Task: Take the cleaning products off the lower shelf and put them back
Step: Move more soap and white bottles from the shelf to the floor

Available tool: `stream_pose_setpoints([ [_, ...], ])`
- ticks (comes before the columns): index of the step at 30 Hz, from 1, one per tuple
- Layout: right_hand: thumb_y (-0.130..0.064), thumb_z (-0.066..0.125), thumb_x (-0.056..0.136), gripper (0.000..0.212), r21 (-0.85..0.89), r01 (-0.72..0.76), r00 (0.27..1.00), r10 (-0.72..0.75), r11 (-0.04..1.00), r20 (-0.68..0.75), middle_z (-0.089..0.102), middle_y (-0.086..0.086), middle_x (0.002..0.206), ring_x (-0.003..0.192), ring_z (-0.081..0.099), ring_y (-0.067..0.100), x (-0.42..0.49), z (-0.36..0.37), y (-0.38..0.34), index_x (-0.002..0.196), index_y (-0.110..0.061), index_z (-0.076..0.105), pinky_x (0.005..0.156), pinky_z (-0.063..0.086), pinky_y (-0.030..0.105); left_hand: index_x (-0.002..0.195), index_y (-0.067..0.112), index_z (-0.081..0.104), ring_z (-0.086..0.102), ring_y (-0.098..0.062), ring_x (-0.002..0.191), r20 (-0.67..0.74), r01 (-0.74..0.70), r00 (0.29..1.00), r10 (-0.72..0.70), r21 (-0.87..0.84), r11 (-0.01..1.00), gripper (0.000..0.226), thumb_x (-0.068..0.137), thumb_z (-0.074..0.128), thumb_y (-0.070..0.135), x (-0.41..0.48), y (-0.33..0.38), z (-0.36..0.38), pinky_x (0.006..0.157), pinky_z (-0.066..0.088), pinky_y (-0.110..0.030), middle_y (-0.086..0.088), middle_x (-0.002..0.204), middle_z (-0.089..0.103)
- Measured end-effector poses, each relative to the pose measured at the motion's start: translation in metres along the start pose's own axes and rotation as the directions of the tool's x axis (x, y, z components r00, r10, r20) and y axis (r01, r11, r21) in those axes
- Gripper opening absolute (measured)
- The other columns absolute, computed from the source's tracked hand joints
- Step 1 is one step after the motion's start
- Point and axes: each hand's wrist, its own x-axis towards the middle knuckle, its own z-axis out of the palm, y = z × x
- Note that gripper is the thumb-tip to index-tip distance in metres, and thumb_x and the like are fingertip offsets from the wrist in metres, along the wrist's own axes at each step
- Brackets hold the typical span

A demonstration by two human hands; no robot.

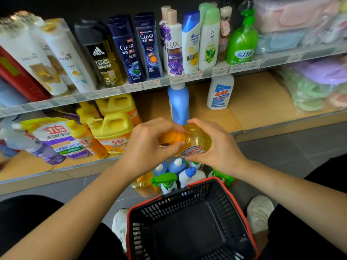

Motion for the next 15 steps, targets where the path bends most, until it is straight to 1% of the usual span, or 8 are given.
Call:
stream_pose_setpoints([
  [2,-0.051,0.090,0.061,0.090,-0.069,0.032,0.999,-0.033,0.997,-0.012,0.063,-0.008,0.118,0.109,0.057,0.014,0.001,0.001,0.000,0.138,-0.033,0.048,0.088,0.051,0.043,0.106,0.019,0.076,0.064,-0.009,0.091,-0.012,0.006,1.000,-0.006,0.039,0.999,0.024,0.084,0.082,0.026,0.000,0.000,0.003,0.074,0.054,-0.028,0.004,0.102,0.069],
  [4,-0.053,0.089,0.061,0.089,-0.078,0.032,0.999,-0.033,0.996,-0.007,0.063,-0.009,0.117,0.108,0.057,0.014,0.003,0.001,0.000,0.137,-0.034,0.047,0.086,0.052,0.043,0.108,0.019,0.076,0.063,-0.008,0.093,0.002,-0.024,1.000,0.024,0.042,0.999,0.023,0.087,0.079,0.027,0.000,-0.001,0.003,0.075,0.054,-0.029,0.003,0.105,0.067],
  [5,-0.053,0.089,0.061,0.089,-0.062,0.020,1.000,-0.020,0.998,0.007,0.063,-0.010,0.117,0.108,0.057,0.013,0.003,0.000,-0.001,0.137,-0.035,0.047,0.086,0.052,0.043,0.109,0.019,0.076,0.063,-0.009,0.095,0.034,-0.050,0.998,0.049,0.034,0.998,0.022,0.088,0.078,0.026,0.001,-0.003,0.002,0.076,0.055,-0.030,0.003,0.107,0.066],
  [8,-0.045,0.093,0.060,0.089,0.025,-0.050,0.996,0.047,0.998,0.081,0.063,-0.013,0.119,0.111,0.059,0.010,0.003,-0.002,-0.001,0.137,-0.039,0.047,0.089,0.053,0.041,0.114,0.018,0.075,0.063,-0.013,0.104,0.179,-0.140,0.974,0.137,0.004,0.990,0.023,0.091,0.075,0.024,0.003,-0.009,-0.006,0.081,0.055,-0.036,0.000,0.115,0.063],
  [10,-0.039,0.095,0.060,0.089,0.096,-0.095,0.987,0.081,0.991,0.136,0.064,-0.013,0.120,0.112,0.061,0.008,0.004,-0.004,-0.001,0.137,-0.036,0.050,0.091,0.054,0.039,0.116,0.018,0.074,0.061,-0.014,0.110,0.236,-0.168,0.957,0.170,-0.030,0.985,0.025,0.091,0.075,0.022,0.004,-0.013,-0.011,0.085,0.054,-0.037,-0.002,0.119,0.061],
  [12,-0.032,0.096,0.060,0.089,0.172,-0.132,0.979,0.101,0.976,0.179,0.066,-0.013,0.120,0.110,0.064,0.005,0.006,-0.006,-0.001,0.137,-0.031,0.052,0.092,0.055,0.032,0.115,0.016,0.074,0.060,-0.015,0.112,0.234,-0.185,0.952,0.199,-0.079,0.979,0.024,0.091,0.075,0.019,0.006,-0.016,-0.014,0.087,0.053,-0.034,-0.003,0.120,0.060],
  [14,-0.027,0.097,0.060,0.087,0.245,-0.155,0.973,0.105,0.957,0.204,0.068,-0.012,0.117,0.107,0.066,0.004,0.008,-0.007,-0.001,0.135,-0.029,0.054,0.089,0.055,0.025,0.115,0.014,0.074,0.061,-0.015,0.114,0.203,-0.185,0.957,0.209,-0.131,0.974,0.025,0.090,0.075,0.016,0.007,-0.018,-0.015,0.088,0.051,-0.027,-0.003,0.122,0.062],
  [15,-0.026,0.096,0.060,0.086,0.271,-0.167,0.970,0.109,0.948,0.216,0.069,-0.012,0.117,0.106,0.067,0.004,0.008,-0.007,-0.001,0.135,-0.028,0.054,0.088,0.055,0.023,0.117,0.013,0.073,0.061,-0.016,0.115,0.186,-0.174,0.961,0.202,-0.157,0.972,0.027,0.090,0.076,0.015,0.007,-0.018,-0.016,0.087,0.050,-0.023,-0.002,0.123,0.063],
])
